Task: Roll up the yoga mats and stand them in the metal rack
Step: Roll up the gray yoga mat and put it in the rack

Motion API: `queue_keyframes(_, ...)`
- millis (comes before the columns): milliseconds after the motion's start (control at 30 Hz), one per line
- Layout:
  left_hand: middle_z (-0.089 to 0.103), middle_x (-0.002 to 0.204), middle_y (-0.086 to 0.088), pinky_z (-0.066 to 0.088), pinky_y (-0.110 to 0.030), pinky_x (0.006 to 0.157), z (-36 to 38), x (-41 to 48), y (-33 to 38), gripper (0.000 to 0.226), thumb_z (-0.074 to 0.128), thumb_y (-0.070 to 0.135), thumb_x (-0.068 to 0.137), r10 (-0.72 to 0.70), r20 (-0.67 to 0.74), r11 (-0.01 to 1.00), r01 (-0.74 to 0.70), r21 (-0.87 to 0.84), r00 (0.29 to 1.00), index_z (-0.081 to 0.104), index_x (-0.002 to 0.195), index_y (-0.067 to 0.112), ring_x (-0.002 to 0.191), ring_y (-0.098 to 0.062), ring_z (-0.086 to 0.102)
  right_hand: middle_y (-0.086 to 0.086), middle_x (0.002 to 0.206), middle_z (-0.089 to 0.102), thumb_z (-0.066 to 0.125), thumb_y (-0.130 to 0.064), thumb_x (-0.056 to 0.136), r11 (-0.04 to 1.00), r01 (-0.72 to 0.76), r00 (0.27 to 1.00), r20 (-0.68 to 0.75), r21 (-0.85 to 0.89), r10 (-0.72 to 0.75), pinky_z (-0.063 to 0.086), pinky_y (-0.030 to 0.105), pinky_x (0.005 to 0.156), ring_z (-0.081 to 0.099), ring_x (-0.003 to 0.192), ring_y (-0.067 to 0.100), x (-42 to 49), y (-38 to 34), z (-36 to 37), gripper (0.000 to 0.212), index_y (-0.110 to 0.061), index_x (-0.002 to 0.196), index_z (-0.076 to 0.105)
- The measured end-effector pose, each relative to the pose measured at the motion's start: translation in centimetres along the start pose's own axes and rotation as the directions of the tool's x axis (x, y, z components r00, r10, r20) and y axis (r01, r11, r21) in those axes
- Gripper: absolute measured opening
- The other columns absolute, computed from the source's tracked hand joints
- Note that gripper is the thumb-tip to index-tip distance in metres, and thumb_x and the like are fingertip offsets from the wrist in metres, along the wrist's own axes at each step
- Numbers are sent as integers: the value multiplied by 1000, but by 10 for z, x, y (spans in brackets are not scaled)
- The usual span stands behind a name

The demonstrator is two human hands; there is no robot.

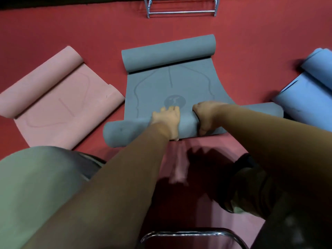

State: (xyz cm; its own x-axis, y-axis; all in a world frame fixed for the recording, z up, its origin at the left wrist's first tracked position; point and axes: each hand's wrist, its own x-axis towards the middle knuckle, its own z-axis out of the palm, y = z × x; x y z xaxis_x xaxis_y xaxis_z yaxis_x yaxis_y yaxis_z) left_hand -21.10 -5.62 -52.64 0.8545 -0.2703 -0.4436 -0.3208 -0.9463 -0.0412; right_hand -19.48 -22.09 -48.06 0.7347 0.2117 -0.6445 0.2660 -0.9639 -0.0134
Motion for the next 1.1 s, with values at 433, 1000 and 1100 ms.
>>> queue_keyframes(433, 68, 124, -7, 43, -35, 75, 96, 24, 19, 87, 96, 40, 65, 85, 316, 979, -21, -200, 945, 49, 135, 20, 111, -34, 67, 7, 158, 42, 94, -64, 66, 985, -142, 927, 337, -97, 167, 41, 54, 118, 44, 148, 35, 48, -20, 114, 131, -19, 164, 22)
queue_keyframes(1000, 66, 127, -9, 54, -34, 79, 159, 55, 24, 95, 104, 40, 53, 103, 531, 955, 65, -290, 841, 61, 134, 17, 103, -30, 64, 7, 155, 40, 101, -54, 60, 999, -28, 927, 371, -46, 43, 49, 55, 109, 49, 142, 37, 73, -20, 178, 125, -18, 159, 33)
queue_keyframes(1100, 66, 130, -10, 54, -34, 80, 163, 59, 23, 96, 103, 39, 55, 112, 546, 956, 60, -288, 830, 59, 137, 17, 101, -29, 62, 8, 154, 45, 99, -42, 67, 1000, 3, 935, 355, -30, 7, 49, 51, 107, 52, 142, 35, 74, -23, 177, 113, -17, 156, 36)
